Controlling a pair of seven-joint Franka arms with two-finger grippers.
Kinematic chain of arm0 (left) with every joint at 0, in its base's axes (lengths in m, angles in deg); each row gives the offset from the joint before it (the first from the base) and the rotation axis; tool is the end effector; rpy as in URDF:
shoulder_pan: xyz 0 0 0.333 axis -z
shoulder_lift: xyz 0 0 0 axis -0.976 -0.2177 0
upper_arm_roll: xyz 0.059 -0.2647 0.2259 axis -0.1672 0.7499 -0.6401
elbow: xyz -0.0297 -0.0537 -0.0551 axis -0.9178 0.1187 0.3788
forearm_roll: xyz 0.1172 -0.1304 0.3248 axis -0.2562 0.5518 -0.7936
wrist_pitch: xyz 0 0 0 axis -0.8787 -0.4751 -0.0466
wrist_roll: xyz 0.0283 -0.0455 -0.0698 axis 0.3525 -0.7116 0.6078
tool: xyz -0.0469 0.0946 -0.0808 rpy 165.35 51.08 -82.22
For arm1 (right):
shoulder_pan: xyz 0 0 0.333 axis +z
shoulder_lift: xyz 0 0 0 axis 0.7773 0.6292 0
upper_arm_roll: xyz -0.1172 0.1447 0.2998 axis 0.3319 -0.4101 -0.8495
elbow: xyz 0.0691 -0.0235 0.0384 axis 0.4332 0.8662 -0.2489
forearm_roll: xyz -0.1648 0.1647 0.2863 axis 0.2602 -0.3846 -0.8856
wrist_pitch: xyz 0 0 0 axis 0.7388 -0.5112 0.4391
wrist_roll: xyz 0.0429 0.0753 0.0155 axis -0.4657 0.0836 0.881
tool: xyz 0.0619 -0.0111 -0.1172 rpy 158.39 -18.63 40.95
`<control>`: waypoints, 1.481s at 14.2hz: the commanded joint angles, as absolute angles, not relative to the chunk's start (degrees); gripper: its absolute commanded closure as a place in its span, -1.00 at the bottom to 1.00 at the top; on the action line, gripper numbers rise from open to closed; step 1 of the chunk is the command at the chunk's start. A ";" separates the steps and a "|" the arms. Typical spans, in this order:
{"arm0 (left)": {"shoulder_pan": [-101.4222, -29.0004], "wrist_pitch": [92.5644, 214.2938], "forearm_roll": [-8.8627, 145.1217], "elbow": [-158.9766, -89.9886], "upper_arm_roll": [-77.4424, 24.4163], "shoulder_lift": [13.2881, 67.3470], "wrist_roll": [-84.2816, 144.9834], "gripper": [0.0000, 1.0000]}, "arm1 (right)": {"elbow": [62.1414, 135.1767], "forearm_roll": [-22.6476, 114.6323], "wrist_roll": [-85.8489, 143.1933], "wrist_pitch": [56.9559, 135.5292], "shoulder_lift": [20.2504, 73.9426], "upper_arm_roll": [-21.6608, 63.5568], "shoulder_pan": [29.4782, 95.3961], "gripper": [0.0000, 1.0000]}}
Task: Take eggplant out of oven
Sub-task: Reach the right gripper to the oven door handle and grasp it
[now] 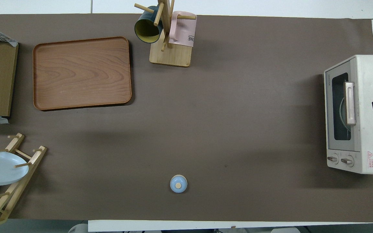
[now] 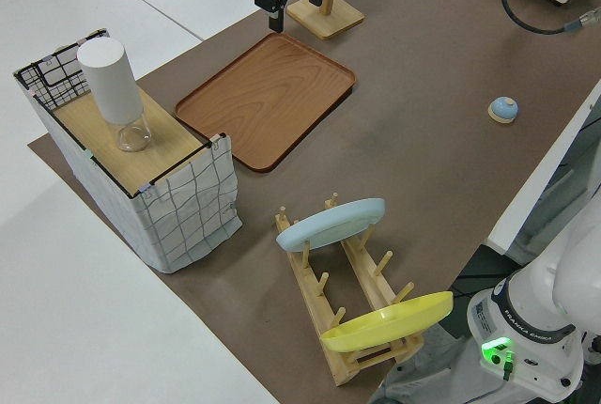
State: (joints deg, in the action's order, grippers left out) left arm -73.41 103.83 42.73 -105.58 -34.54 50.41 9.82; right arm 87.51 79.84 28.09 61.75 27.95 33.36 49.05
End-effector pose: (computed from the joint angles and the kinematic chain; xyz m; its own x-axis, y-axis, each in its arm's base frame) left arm 0.5258 0.0094 0.6331 0.9971 -0.0715 -0.0244 -0.0715 -0.9974 -0.0007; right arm 0.4851 -0.0711 0.6419 0.9945 0.0000 -0.1050 0.0039 -0.9993 0.0372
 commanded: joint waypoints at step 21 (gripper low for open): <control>-73.65 101.88 41.85 -105.90 -34.55 53.10 9.81 -1.00 | 100.19 85.99 26.83 78.48 30.96 31.84 49.08 1.00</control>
State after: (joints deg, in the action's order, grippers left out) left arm -73.44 102.80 42.49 -105.59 -34.55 52.51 9.82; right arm 98.14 85.27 28.19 76.42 31.80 32.21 49.98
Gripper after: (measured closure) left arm 0.000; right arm 0.991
